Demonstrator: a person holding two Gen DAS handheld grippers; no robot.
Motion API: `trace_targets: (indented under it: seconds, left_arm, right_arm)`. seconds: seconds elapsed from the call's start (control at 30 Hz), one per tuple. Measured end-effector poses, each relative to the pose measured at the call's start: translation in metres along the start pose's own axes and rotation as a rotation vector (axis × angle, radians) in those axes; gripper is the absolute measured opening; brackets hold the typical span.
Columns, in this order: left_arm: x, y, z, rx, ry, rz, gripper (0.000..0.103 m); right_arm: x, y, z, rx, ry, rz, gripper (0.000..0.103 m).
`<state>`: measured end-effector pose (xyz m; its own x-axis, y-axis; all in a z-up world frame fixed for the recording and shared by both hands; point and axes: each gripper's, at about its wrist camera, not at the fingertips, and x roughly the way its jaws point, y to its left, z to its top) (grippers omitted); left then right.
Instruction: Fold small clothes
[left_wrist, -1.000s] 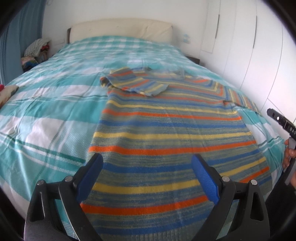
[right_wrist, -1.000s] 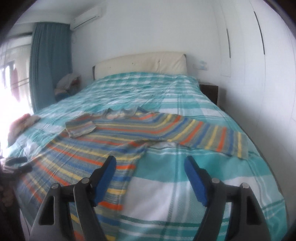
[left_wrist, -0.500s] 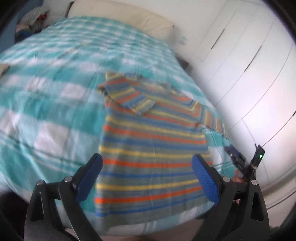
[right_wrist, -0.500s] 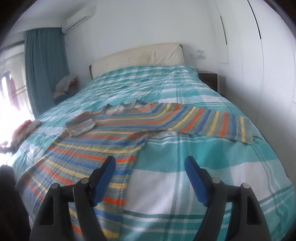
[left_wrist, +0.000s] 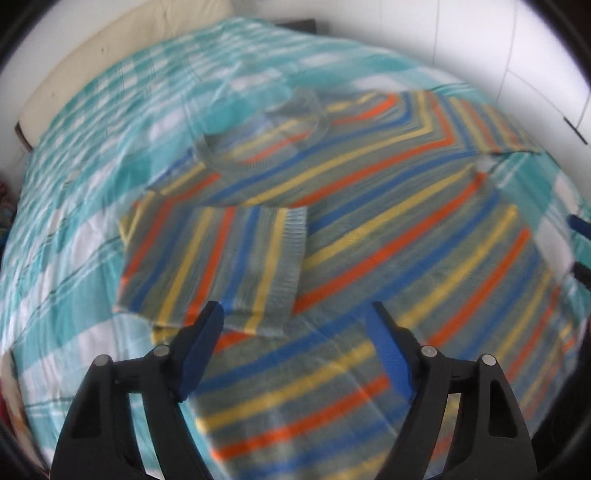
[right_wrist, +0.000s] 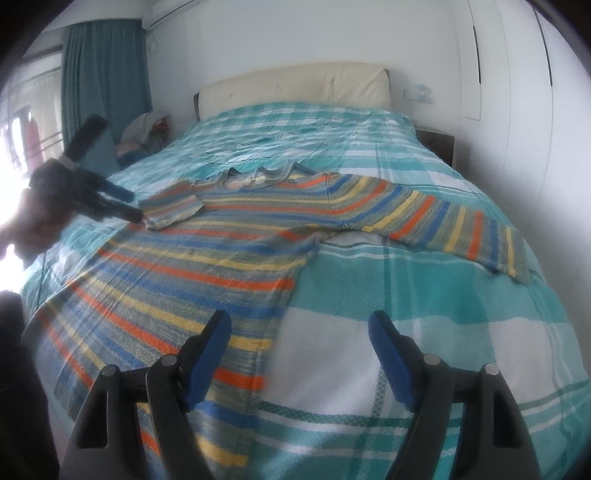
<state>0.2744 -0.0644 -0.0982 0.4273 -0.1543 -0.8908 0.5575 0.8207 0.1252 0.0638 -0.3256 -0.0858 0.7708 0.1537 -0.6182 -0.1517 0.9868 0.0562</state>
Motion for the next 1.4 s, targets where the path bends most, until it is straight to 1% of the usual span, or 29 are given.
trace_targets:
  seconds: [0.03, 0.07, 0.1, 0.13, 0.17, 0.2, 0.23, 0.27, 0.3, 0.4, 0.5, 0.57, 0.63, 0.67, 0.7, 0.77, 0.83, 1.0, 1.13, 1.23, 1.27, 1.33, 1.37, 1.4]
  left_arm:
    - [0.015, 0.004, 0.001, -0.011, 0.022, 0.001, 0.075]
    - [0.026, 0.008, 0.001, -0.019, 0.042, -0.008, 0.066]
    - [0.035, 0.01, 0.0, -0.028, 0.059, -0.023, 0.059]
    - [0.041, 0.015, -0.002, -0.046, 0.055, -0.052, 0.058]
    - [0.041, 0.019, -0.003, -0.061, 0.038, -0.063, 0.048]
    - [0.038, 0.024, -0.003, -0.087, 0.028, -0.053, 0.012]
    - [0.034, 0.033, -0.003, -0.13, 0.028, -0.041, 0.004]
    - [0.026, 0.044, -0.003, -0.183, 0.01, -0.062, 0.004]
    - [0.015, 0.057, -0.005, -0.239, -0.027, -0.078, 0.004]
    - [-0.034, 0.125, -0.028, -0.485, -0.15, -0.088, 0.004]
    - [-0.065, 0.197, -0.07, -0.732, -0.219, -0.032, 0.003]
    - [-0.074, 0.239, -0.104, -0.866, -0.216, 0.043, 0.003]
    - [-0.072, 0.268, -0.139, -0.972, -0.185, 0.096, 0.003]
    - [-0.07, 0.277, -0.155, -1.013, -0.17, 0.109, 0.003]
    - [-0.067, 0.28, -0.168, -1.038, -0.16, 0.113, 0.003]
    - [-0.057, 0.286, -0.189, -1.081, -0.139, 0.093, 0.003]
    - [-0.044, 0.284, -0.2, -1.115, -0.125, 0.075, 0.003]
    - [-0.036, 0.286, -0.218, -1.18, -0.139, 0.05, 0.002]
    - [-0.027, 0.288, -0.229, -1.222, -0.124, 0.029, 0.002]
    - [-0.022, 0.294, -0.229, -1.223, -0.118, -0.01, 0.004]
    - [-0.022, 0.296, -0.23, -1.222, -0.115, -0.027, 0.01]
    - [-0.024, 0.299, -0.23, -1.224, -0.127, -0.058, 0.015]
    - [-0.027, 0.301, -0.23, -1.223, -0.144, -0.078, 0.029]
    - [-0.028, 0.302, -0.23, -1.222, -0.165, -0.099, 0.047]
  right_arm:
    - [0.0, -0.002, 0.0, 0.009, 0.0, 0.004, 0.076]
    - [0.001, -0.003, 0.001, 0.018, 0.0, 0.007, 0.076]
    - [0.001, -0.004, 0.002, 0.027, 0.002, 0.01, 0.076]
    - [0.002, -0.005, 0.002, 0.036, 0.004, 0.012, 0.076]
    - [0.003, -0.006, 0.002, 0.042, 0.005, 0.013, 0.076]
    - [0.003, -0.007, 0.002, 0.046, 0.005, 0.013, 0.076]
    - [0.002, -0.006, 0.002, 0.048, 0.003, 0.012, 0.076]
    - [0.001, -0.007, 0.002, 0.049, 0.0, 0.012, 0.076]
    - [0.0, -0.006, 0.002, 0.05, -0.002, 0.011, 0.076]
    - [-0.003, -0.007, 0.002, 0.053, -0.015, 0.009, 0.076]
    - [-0.005, -0.007, 0.003, 0.057, -0.024, 0.009, 0.076]
    - [-0.004, -0.007, 0.004, 0.057, -0.023, 0.01, 0.076]
    - [-0.002, -0.005, 0.004, 0.052, -0.017, 0.008, 0.076]
    - [0.0, -0.004, 0.004, 0.049, -0.013, 0.007, 0.076]
    - [0.0, -0.004, 0.003, 0.047, -0.01, 0.006, 0.076]
    - [0.001, -0.002, 0.002, 0.036, -0.004, 0.001, 0.076]
    - [0.003, 0.0, 0.001, 0.024, 0.003, -0.008, 0.076]
    - [0.007, 0.0, -0.002, 0.017, 0.024, -0.018, 0.076]
    - [0.008, -0.002, -0.002, 0.023, 0.026, -0.013, 0.076]
    - [0.01, -0.003, -0.002, 0.023, 0.03, -0.01, 0.076]
    - [0.01, -0.003, -0.002, 0.023, 0.029, -0.01, 0.076]
    - [0.01, -0.003, -0.002, 0.024, 0.025, -0.006, 0.076]
    - [0.01, -0.003, -0.002, 0.026, 0.025, -0.004, 0.076]
    - [0.01, -0.004, -0.001, 0.028, 0.026, -0.003, 0.076]
